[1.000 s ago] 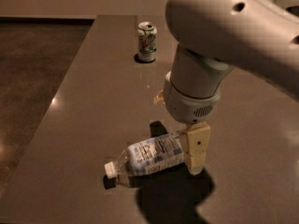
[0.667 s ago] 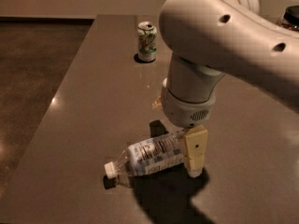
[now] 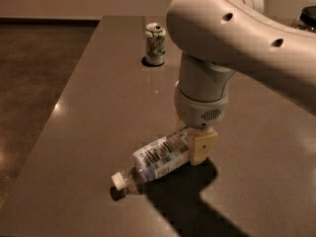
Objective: Pick blue plastic bottle
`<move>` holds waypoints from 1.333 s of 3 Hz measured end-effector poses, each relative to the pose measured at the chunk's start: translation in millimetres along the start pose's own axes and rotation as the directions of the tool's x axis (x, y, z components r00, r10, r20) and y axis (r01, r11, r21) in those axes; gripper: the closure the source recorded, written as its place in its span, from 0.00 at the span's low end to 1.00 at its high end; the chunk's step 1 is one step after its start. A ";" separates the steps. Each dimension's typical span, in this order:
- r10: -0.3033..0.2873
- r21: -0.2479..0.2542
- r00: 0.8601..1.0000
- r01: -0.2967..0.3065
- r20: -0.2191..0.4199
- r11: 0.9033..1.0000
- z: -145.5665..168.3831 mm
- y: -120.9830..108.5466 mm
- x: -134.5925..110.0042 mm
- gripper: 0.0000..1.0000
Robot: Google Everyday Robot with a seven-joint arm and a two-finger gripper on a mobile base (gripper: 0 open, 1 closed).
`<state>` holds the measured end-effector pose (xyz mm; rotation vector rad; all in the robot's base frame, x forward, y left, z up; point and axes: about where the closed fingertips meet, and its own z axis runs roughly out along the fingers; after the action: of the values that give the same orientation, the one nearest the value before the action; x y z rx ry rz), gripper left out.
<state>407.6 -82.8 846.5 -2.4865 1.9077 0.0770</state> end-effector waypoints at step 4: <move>0.238 0.112 0.928 -0.279 0.287 0.954 -119.3 -34.4 71.1 1.00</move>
Offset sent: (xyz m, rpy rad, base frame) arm 0.0493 -0.0679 0.1156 0.2110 -0.0464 -0.2863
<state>463.3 -146.6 961.7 -1.9967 2.0240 0.2501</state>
